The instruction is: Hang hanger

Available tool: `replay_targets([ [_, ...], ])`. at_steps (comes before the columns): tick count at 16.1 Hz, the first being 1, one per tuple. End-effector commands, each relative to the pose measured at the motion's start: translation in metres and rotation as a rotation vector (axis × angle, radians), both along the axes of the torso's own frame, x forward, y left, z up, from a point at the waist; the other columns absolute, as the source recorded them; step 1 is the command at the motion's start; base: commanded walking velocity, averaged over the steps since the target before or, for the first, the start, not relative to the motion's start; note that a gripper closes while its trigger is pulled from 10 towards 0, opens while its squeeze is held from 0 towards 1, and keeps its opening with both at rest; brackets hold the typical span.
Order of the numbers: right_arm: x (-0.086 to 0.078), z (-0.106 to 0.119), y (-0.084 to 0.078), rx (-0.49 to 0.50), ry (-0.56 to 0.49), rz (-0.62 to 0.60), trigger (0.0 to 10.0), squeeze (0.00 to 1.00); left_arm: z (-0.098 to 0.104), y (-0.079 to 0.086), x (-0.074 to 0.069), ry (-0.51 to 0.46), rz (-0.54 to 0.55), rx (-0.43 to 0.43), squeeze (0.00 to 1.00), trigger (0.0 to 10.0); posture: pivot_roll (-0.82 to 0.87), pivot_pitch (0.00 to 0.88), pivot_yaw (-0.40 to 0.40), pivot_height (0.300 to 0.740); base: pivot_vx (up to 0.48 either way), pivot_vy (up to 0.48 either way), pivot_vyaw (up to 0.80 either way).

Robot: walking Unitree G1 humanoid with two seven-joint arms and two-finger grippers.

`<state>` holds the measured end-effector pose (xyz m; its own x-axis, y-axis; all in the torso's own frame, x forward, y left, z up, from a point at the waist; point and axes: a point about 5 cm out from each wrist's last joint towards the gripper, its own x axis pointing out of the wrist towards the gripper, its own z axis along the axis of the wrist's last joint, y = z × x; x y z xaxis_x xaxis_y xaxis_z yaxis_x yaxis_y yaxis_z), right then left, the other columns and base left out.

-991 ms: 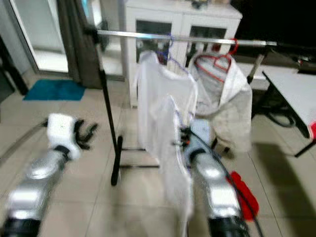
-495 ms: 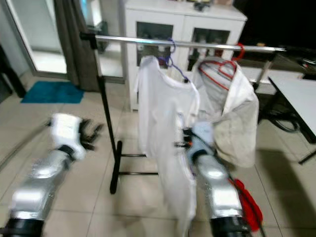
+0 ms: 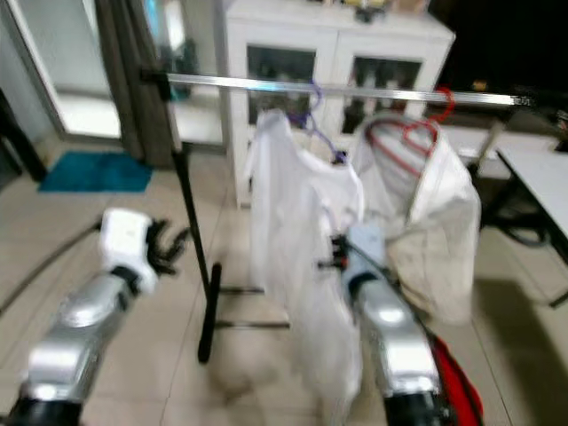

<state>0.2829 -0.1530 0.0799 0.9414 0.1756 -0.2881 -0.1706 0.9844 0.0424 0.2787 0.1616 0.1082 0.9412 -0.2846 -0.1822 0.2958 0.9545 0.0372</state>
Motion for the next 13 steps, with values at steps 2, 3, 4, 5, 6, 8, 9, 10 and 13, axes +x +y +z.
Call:
replay_targets([
  [2, 0.001, 0.009, 0.014, 0.007, -0.033, 0.064, 10.0, 0.00, 0.003, 0.012, -0.001, -0.004, 0.026, 0.026, 0.00, 10.0, -0.09, 0.000, -0.050, 0.740, 0.354, 0.000, 0.80],
  [3, 0.001, 0.009, 0.013, -0.002, -0.038, 0.066, 10.0, 0.00, 0.002, 0.012, -0.001, -0.001, 0.024, 0.026, 0.00, 10.0, -0.09, 0.000, -0.049, 0.740, 0.352, 0.000, 0.80],
  [4, 0.002, 0.010, 0.012, -0.016, -0.052, 0.049, 10.0, 0.00, 0.001, 0.011, -0.002, 0.002, 0.021, 0.030, 0.00, 10.0, -0.09, 0.000, -0.045, 0.740, 0.356, 0.000, 0.00],
  [5, 0.005, 0.012, 0.008, -0.004, -0.066, 0.012, 10.0, 0.00, 0.001, 0.011, -0.001, 0.002, 0.012, 0.038, 0.00, 10.0, -0.10, 0.000, -0.037, 0.740, 0.356, 0.000, 0.00],
  [6, 0.008, 0.016, 0.006, -0.004, -0.088, -0.005, 10.0, 0.00, 0.002, 0.010, 0.000, -0.003, 0.002, 0.046, 0.00, 10.0, -0.10, 0.000, -0.035, 0.740, 0.352, 0.000, 0.00],
  [8, 0.012, 0.024, 0.005, -0.005, -0.130, -0.023, 10.0, 0.00, 0.005, 0.010, 0.003, -0.018, -0.015, 0.047, 0.00, 10.0, -0.09, 0.000, -0.034, 0.740, 0.352, 0.000, 0.00],
  [9, 0.013, 0.026, 0.005, -0.006, -0.143, -0.024, 10.0, 0.00, 0.006, 0.010, 0.004, -0.022, -0.019, 0.046, 0.00, 10.0, -0.09, 0.000, -0.035, 0.740, 0.352, 0.000, 0.00],
  [10, 0.015, 0.030, 0.006, -0.010, -0.163, -0.015, 10.0, 0.00, 0.008, 0.009, 0.005, -0.027, -0.026, 0.042, 0.00, 10.0, -0.10, 0.000, -0.036, 0.740, 0.352, 0.000, 0.00],
  [13, 0.018, 0.033, 0.009, -0.100, -0.161, 0.042, 10.0, 0.00, 0.008, 0.009, 0.004, -0.027, -0.043, 0.045, 0.00, 10.0, -0.10, 0.000, -0.034, 0.740, 0.354, 0.000, 0.00],
])
